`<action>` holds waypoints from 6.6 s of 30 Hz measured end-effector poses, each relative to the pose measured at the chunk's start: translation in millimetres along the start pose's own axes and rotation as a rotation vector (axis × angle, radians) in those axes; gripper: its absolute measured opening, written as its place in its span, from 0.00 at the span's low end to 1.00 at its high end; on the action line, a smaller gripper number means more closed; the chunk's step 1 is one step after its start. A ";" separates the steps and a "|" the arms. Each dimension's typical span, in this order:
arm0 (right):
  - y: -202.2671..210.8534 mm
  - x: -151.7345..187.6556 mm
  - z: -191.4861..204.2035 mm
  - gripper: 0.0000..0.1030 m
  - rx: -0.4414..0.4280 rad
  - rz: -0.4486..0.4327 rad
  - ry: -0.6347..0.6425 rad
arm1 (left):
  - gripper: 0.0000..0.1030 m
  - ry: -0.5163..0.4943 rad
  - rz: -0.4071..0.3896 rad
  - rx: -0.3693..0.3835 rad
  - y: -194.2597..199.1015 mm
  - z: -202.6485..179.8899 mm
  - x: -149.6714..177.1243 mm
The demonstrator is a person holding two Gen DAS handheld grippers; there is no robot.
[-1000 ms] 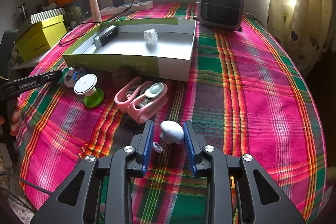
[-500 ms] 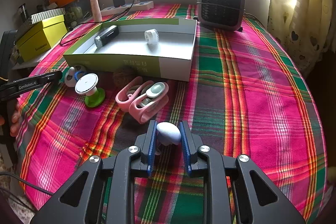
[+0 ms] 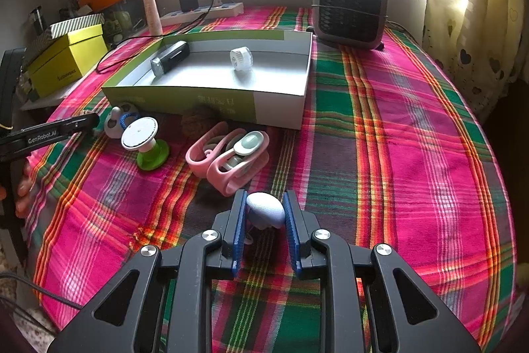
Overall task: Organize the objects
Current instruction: 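Carry the walnut and the white knob over into the white box, then open both tools to release walnut and knob inside the box, then move both tools back out toward the pink clips beside the box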
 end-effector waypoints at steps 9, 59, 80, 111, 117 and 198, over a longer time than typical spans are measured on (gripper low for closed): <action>7.2 -8.9 0.3 0.22 0.000 -0.024 0.002 | 0.29 -0.015 -0.021 0.023 12.2 -6.9 -7.5; -97.3 -148.9 -14.1 0.22 -0.020 0.011 0.137 | 0.30 -0.216 0.044 0.131 -79.6 -110.2 -113.2; -115.7 -150.3 -13.4 0.23 -0.007 0.058 0.156 | 0.30 -0.213 0.095 0.120 -102.4 -112.6 -111.3; -82.4 -147.1 -6.3 0.43 0.051 -0.031 0.128 | 0.40 -0.175 0.050 0.147 -65.6 -105.1 -106.3; -62.7 -138.9 -0.8 0.43 0.065 -0.074 0.130 | 0.41 -0.154 0.011 0.137 -43.3 -97.6 -96.7; -12.5 -31.2 9.5 0.43 0.004 -0.044 -0.023 | 0.45 -0.032 0.060 0.169 -11.4 -50.9 -3.8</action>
Point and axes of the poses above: each gripper's, at about its wrist camera, not at the fingertips, and y roughly against the way its jaws point, z to its left, x to its underside, the point moved 7 cm from there along -y, roughly the way its jaws point, and after that the axes turned 1 degree about -x, right-handed, at the moved point
